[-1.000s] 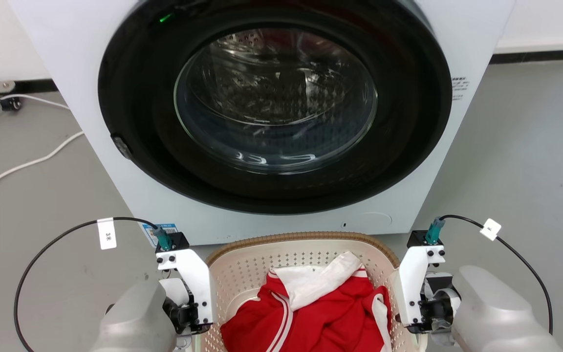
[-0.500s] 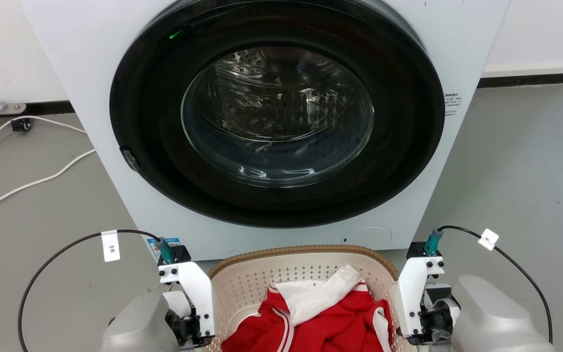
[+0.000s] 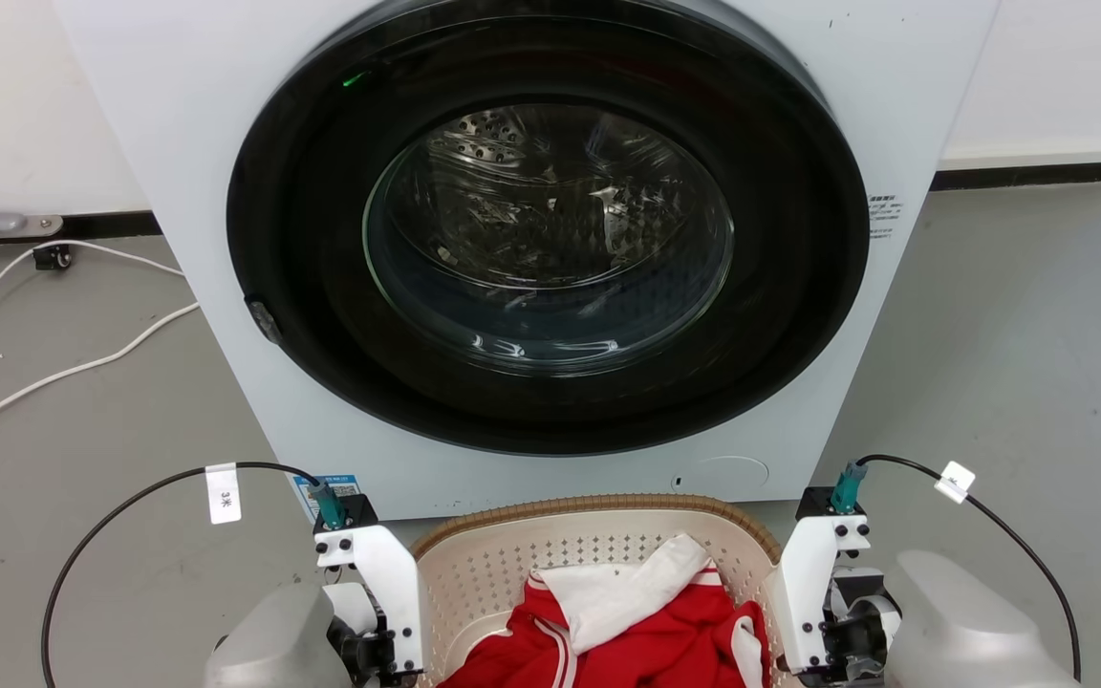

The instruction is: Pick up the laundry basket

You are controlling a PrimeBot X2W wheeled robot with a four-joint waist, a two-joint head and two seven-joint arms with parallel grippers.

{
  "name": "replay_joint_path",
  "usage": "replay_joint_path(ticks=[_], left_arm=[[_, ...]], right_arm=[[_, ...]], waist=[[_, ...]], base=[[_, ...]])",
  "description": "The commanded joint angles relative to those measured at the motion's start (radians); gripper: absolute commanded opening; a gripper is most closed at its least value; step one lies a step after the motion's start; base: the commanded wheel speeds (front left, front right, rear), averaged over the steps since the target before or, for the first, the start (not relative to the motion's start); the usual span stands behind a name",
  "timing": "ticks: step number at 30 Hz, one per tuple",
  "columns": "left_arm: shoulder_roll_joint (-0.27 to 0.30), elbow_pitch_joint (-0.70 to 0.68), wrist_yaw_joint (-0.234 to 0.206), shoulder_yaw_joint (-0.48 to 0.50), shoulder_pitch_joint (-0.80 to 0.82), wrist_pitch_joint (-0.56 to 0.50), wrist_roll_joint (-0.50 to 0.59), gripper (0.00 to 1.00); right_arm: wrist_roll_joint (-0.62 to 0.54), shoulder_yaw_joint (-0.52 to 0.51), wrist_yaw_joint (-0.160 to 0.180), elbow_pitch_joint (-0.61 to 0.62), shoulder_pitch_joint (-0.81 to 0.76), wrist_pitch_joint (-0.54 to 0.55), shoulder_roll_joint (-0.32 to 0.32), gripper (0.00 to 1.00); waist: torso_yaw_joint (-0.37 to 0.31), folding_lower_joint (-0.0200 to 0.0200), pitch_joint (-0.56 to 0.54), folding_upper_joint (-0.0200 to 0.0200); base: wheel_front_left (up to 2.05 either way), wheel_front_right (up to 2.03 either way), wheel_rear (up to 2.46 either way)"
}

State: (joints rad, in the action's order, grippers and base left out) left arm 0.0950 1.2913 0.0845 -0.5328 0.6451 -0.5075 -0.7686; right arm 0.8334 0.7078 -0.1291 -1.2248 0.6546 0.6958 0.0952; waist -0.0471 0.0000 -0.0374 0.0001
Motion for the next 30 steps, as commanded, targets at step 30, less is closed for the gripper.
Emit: replay_joint_path(ticks=[30], left_arm=[[-0.007,-0.004,0.006,-0.021,-0.011,0.011,-0.018,0.0]], right_arm=[[0.061,0.049,-0.003,-0.014,0.001,-0.004,-0.005,0.0]], waist=[[0.0,0.0,-0.005,-0.0001]], base=[[0.0,0.0,0.0]])
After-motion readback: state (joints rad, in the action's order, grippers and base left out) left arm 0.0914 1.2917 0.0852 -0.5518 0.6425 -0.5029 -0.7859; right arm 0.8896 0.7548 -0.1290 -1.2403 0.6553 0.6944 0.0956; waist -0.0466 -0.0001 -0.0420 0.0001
